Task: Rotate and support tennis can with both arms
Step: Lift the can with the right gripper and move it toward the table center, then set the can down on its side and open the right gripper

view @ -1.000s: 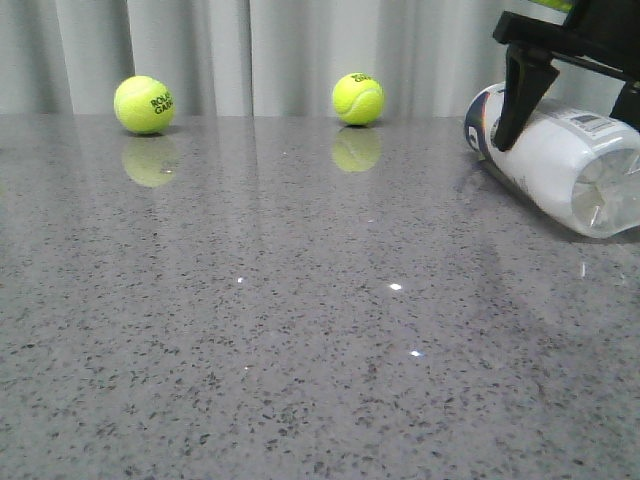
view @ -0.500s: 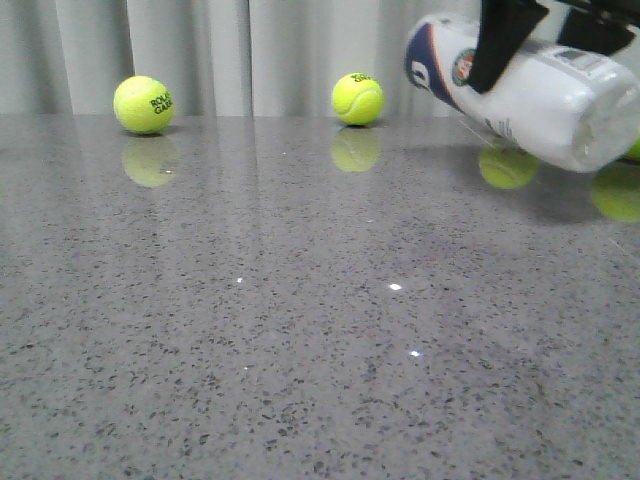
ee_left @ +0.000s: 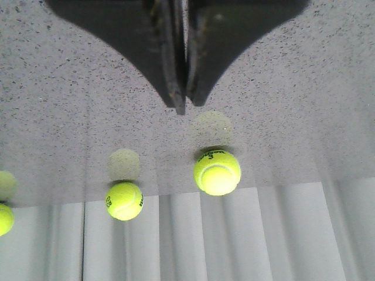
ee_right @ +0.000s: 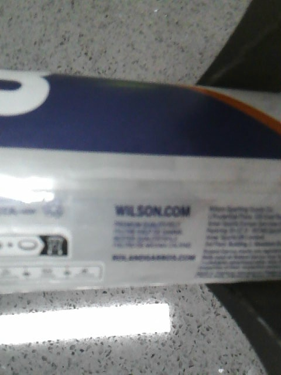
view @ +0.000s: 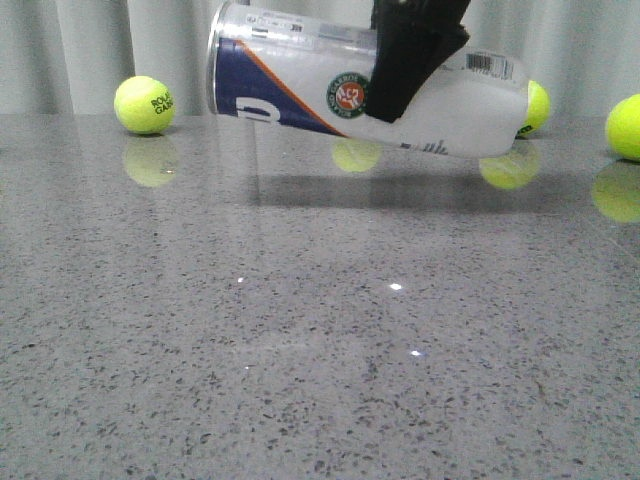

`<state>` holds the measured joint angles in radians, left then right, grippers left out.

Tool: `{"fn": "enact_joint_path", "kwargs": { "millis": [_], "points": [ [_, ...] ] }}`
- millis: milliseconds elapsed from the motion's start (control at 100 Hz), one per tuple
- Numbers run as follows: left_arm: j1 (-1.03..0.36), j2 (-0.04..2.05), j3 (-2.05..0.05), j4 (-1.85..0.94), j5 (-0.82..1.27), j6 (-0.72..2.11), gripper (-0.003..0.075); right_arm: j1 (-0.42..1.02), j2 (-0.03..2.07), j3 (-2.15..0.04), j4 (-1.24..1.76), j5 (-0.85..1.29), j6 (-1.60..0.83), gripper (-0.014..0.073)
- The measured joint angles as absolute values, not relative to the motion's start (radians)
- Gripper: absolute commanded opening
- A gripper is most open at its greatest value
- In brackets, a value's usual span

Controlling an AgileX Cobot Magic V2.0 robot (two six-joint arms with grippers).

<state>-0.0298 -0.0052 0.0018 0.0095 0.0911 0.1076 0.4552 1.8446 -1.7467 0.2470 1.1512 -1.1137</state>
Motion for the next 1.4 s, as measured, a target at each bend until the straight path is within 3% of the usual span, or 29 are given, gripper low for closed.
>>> {"fn": "enact_joint_path", "kwargs": {
  "millis": [230, 460, 590, 910, 1040, 1400],
  "points": [
    [-0.030, -0.005, 0.002, 0.009, 0.091, 0.108, -0.0019, 0.456, 1.906, -1.747, 0.239, 1.139, -1.131, 0.0249],
    [-0.030, -0.005, 0.002, 0.009, 0.091, 0.108, -0.0019, 0.456, 1.908, -1.747, 0.239, 1.137, -1.134, 0.0503],
    [-0.030, -0.005, 0.002, 0.009, 0.091, 0.108, -0.0019, 0.456, 1.908, -1.747, 0.239, 1.137, -1.134, 0.0587],
    [-0.030, -0.005, 0.002, 0.009, 0.091, 0.108, -0.0019, 0.456, 1.908, -1.747, 0.239, 1.137, -1.134, 0.0597],
    [-0.030, -0.005, 0.002, 0.009, 0.091, 0.108, -0.0019, 0.456, 1.908, -1.747, 0.239, 1.137, -1.134, 0.0659],
    [-0.030, -0.005, 0.002, 0.009, 0.091, 0.108, -0.0019, 0.456, 1.908, -1.753, 0.239, 1.136, -1.134, 0.0652]
  ]
}}
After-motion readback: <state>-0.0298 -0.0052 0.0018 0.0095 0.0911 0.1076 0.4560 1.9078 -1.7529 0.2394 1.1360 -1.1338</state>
